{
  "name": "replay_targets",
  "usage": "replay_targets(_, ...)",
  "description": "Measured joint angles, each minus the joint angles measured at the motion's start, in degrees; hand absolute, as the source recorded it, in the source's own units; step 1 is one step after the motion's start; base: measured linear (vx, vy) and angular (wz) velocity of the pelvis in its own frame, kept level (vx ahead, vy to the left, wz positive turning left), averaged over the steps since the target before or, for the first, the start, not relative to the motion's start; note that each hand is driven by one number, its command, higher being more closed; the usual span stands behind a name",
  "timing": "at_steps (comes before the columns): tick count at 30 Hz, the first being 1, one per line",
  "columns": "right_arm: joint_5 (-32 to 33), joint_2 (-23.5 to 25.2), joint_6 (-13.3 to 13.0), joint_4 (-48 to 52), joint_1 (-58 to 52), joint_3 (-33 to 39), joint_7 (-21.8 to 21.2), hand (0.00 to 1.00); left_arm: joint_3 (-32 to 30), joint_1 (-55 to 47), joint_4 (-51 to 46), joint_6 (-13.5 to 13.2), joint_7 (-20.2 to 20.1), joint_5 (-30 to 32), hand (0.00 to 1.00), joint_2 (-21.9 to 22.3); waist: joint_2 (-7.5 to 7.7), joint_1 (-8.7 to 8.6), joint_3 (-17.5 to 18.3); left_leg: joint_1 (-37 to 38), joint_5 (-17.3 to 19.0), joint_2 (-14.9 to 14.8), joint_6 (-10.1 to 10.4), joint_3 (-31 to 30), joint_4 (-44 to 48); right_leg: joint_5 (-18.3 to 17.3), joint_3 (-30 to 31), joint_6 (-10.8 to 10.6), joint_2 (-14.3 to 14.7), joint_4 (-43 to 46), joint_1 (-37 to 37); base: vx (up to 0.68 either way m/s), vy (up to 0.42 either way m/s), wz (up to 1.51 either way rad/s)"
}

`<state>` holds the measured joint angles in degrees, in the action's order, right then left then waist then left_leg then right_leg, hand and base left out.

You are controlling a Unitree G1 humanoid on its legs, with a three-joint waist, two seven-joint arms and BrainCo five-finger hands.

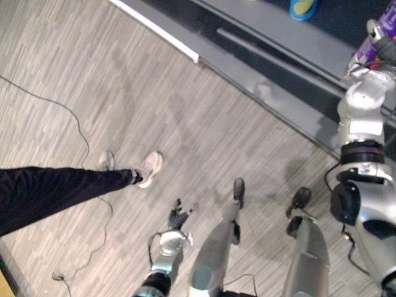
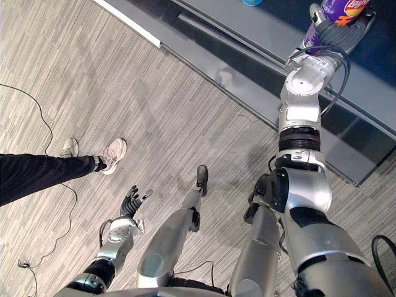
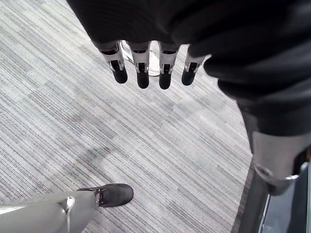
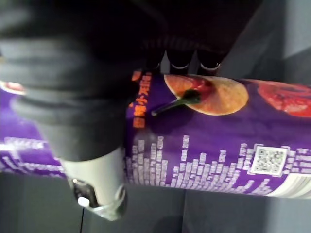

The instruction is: Put the gum and the chips on the shelf.

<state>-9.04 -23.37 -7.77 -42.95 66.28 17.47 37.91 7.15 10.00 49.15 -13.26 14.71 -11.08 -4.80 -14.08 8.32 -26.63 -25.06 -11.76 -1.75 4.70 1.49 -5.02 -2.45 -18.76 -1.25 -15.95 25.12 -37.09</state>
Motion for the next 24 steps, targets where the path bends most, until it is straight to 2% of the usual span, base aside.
replay_targets(9, -1.21, -1.81, -0.36, 1.1, 0.66, -0.49, 0.42, 1.0, 0.47, 0.4, -0.14, -0.01, -0.41, -0.01, 0.0, 0.0, -0.14, 0.52, 0.1, -1.69, -0.15, 0.22, 0.07, -0.15, 0.06, -0.46, 0.15, 0.11, -0.42, 1.13, -2.18, -0.02, -0.054, 0.02)
replay_targets(12, -2.02, -3.46, -0.48, 1.19, 0.73, -0.52, 0.47, 1.0, 0.89, 1.22, -0.25, -0.01, -0.55, -0.03, 0.0, -0.01, -0.31, 1.28, 0.22, -2.0, -0.28, 0.4, 0.23, -0.25, -0.1, -1.23, 0.35, 0.17, -0.81, 2.44, -3.2, -0.02, -0.07, 0.04)
replay_targets(24, -2.1, -5.11, -0.54, 0.92, 0.99, -0.54, 0.68, 1.0, 2.16, 1.2, -1.66, -0.02, -1.47, -0.11, 0.0, 0.05, -0.32, 1.23, 0.23, -2.24, -0.41, 0.61, 0.33, -0.41, -0.36, -1.98, 0.39, 0.18, -1.26, 3.55, -4.02, -0.01, -0.055, 0.01)
